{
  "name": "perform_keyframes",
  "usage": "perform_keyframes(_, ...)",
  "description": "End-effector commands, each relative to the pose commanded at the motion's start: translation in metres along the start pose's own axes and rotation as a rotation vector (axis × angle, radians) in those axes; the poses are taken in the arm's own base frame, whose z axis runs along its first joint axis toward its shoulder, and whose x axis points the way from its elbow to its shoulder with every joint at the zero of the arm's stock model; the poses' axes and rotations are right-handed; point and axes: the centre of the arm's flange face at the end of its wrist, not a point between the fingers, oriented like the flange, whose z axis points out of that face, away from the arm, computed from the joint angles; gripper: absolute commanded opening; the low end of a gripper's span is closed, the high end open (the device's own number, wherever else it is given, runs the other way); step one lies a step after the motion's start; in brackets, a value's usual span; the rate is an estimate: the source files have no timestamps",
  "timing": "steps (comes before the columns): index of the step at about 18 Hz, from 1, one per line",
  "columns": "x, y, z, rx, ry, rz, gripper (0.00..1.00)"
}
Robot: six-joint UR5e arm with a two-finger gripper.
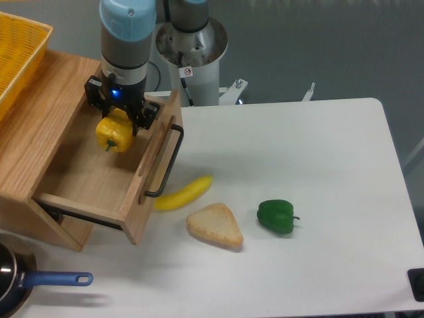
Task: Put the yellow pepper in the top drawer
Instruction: 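Lower the yellow pepper into the drawer interior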
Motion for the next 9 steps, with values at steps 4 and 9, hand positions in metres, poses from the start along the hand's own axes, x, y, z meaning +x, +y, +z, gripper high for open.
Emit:
perform_keyframes(4,0.011,-0.004,0.003,-0.001,-0.004,0.008,0.16)
perform_keyframes(9,0.019,-0.005,0.007,-0.01,-0.007,0.003,0.16)
